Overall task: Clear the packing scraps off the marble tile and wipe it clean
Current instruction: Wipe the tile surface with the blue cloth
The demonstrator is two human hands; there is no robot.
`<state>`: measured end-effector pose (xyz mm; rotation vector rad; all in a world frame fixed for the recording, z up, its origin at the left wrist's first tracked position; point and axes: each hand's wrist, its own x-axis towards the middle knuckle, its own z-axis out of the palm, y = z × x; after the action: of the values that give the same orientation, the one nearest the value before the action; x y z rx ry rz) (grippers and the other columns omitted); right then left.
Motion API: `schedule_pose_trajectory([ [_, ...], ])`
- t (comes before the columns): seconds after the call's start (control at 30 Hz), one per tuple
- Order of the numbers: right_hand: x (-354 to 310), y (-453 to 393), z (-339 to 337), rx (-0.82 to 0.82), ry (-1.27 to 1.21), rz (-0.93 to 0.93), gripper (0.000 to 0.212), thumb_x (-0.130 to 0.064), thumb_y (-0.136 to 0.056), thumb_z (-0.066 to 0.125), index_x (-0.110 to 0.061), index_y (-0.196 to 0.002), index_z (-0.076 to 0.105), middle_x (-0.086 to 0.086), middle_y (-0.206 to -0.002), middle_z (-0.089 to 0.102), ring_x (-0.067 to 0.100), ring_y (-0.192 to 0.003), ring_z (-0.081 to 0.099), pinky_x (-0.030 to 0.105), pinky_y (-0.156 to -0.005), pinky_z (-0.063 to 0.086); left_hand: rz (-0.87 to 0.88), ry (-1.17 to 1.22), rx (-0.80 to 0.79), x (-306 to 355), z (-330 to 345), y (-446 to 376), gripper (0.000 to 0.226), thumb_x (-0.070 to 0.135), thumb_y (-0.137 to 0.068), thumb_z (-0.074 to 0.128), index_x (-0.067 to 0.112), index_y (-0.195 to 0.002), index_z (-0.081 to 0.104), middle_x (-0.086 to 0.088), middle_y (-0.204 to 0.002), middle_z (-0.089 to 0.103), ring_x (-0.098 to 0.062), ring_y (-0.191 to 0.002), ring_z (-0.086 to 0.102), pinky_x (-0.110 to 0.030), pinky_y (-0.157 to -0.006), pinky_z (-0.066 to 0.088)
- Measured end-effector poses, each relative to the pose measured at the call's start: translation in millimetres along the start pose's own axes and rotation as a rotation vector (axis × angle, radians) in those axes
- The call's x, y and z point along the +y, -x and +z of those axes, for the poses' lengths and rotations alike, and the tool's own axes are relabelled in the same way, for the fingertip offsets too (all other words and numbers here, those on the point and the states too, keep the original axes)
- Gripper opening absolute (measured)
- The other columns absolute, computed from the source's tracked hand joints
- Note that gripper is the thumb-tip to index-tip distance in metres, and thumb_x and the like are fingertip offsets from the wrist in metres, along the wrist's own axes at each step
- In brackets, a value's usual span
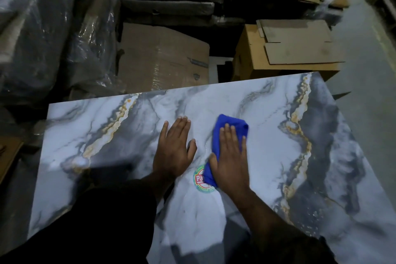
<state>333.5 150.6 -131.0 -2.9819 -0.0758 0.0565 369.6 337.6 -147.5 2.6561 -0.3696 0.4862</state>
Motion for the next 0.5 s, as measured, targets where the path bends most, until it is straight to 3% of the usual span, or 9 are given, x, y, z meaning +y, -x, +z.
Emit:
schedule_pose_trajectory([
  [0.13,18.5,15.3,-3.3,0.01,0.058,0.144,0.079,-0.044,-0.094,0.032,-0.006,-0.161,0.015,0.013,-0.168,0.014,0.028,-0.156,0.01,0.053,-0.125,0.016,-0.016,0.007,-0.04,1.4,-0.2,-0.9,0.052,0.025,-0.095,0.055,0.0,-0.14,0.056,-0.014,-0.149,0.054,-0.027,-0.142,0.048,-0.055,-0.12,0.029],
  [0.3,-1.2,-57.2,-6.4,-0.003,0.055,0.29,0.08,-0.049,-0.099,0.028,0.0,-0.16,0.01,0.017,-0.168,0.011,0.03,-0.157,0.006,0.054,-0.125,0.007,-0.06,0.02,-0.111,2.0,-1.8,-3.3,0.055,0.026,-0.093,0.055,0.002,-0.143,0.054,-0.012,-0.152,0.051,-0.025,-0.144,0.044,-0.054,-0.122,0.025],
  [0.5,-33.6,-152.1,-3.6,-0.037,0.062,0.222,0.082,-0.055,-0.101,0.027,-0.005,-0.161,0.002,0.014,-0.169,0.003,0.03,-0.157,0.0,0.055,-0.125,0.005,-0.091,0.052,-0.132,1.8,-1.8,-5.0,0.058,0.027,-0.093,0.05,0.005,-0.147,0.05,-0.011,-0.155,0.047,-0.023,-0.146,0.041,-0.05,-0.124,0.022],
])
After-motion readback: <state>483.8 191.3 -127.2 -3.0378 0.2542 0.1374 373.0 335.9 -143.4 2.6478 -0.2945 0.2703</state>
